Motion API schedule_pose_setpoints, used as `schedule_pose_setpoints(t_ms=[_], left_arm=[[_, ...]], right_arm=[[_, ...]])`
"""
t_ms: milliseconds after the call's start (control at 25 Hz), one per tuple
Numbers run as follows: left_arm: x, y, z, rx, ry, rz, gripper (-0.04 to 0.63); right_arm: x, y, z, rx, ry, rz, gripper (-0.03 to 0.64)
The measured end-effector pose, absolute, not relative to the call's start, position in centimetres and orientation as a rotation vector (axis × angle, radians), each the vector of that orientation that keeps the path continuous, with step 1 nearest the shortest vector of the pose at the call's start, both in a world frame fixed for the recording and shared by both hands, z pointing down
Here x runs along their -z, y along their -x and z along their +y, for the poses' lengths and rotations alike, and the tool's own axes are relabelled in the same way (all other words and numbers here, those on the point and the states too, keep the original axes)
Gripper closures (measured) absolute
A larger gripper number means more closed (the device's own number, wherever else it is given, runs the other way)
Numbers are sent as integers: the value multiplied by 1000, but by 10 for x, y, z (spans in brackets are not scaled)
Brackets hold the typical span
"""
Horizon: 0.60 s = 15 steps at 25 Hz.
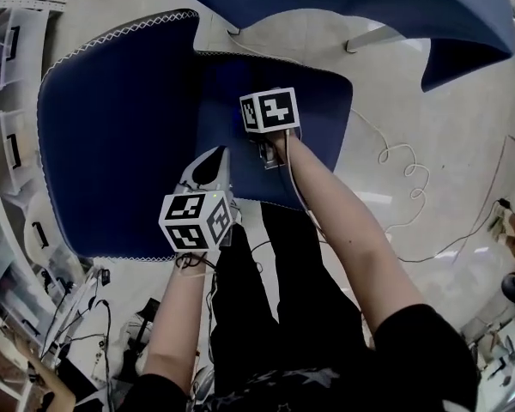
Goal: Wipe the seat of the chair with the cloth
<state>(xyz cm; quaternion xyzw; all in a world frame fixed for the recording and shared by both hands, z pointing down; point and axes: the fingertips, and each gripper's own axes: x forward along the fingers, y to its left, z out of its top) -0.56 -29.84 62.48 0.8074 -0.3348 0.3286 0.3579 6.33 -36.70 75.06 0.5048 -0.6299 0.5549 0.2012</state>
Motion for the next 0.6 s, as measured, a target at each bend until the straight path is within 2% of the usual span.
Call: schedule_pose_setpoints(t_ms=[240,600], left_arm=[[-636,-23,-285,-910,-2149,-773,575],[-638,-24,-271,-966,-2177,-675,575]], right_arm=[[-756,-131,-333,-1563,-1559,-1669,505],[-748,-196,-277,-1538,-1784,-1487,505]])
